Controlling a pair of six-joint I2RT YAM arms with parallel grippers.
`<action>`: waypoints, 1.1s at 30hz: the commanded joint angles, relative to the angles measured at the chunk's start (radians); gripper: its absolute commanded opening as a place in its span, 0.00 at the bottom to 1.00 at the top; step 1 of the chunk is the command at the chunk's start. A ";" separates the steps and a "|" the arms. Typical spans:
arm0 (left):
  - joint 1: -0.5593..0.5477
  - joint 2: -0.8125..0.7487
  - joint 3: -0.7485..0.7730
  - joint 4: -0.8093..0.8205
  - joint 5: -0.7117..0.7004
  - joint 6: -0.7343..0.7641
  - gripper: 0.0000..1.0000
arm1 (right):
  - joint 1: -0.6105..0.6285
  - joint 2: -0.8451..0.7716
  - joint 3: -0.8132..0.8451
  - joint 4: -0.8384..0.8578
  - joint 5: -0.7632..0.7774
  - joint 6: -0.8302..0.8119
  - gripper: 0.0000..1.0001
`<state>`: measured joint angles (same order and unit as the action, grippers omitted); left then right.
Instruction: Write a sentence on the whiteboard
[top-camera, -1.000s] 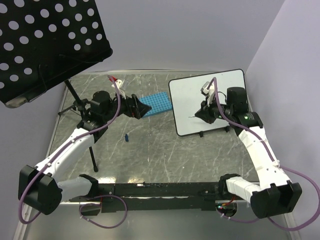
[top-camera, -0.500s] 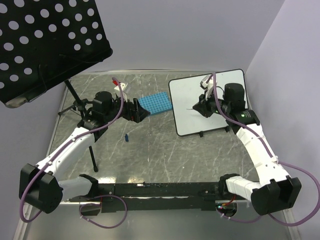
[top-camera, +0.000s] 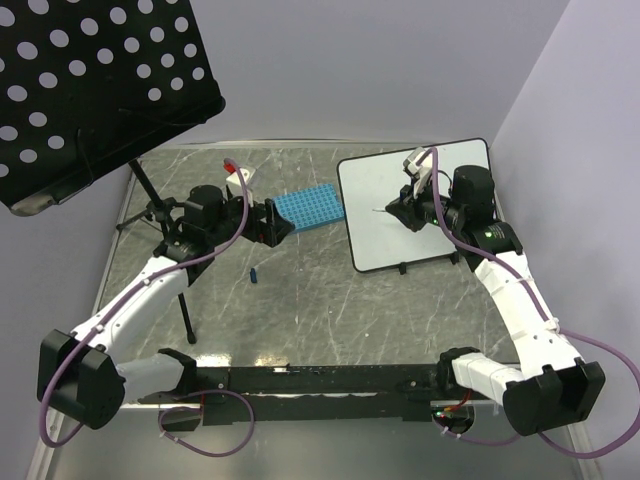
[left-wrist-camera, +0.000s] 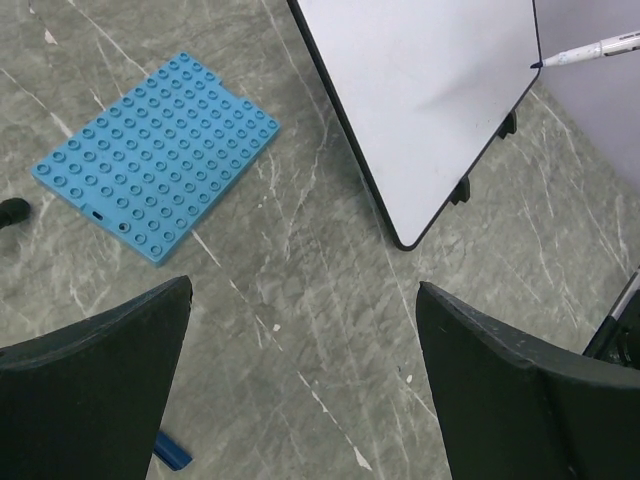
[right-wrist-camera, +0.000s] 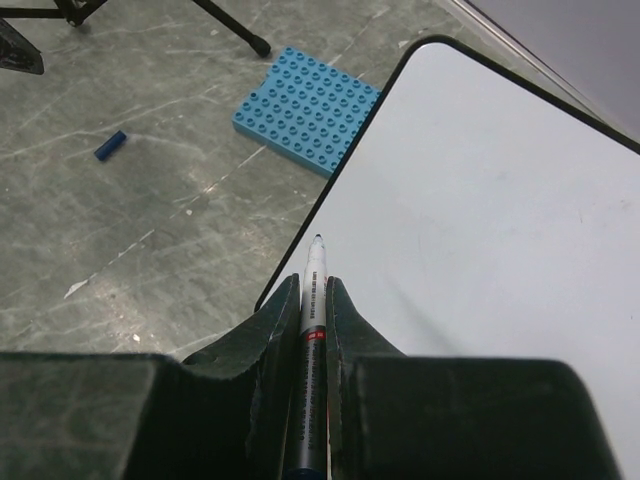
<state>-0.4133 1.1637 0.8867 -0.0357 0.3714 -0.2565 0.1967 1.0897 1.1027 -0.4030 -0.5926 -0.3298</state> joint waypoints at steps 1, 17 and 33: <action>0.002 -0.035 0.001 -0.007 -0.003 0.034 0.97 | 0.006 0.002 0.000 0.055 -0.024 0.008 0.00; 0.004 -0.120 -0.078 0.028 0.034 -0.102 0.97 | 0.006 -0.005 -0.003 0.036 -0.065 -0.069 0.00; 0.002 -0.190 -0.063 -0.102 0.008 0.005 0.97 | 0.006 -0.022 -0.011 0.047 -0.099 -0.150 0.00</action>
<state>-0.4133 1.0008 0.7692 -0.0990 0.3759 -0.3004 0.1967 1.0931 1.0714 -0.3885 -0.6773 -0.4358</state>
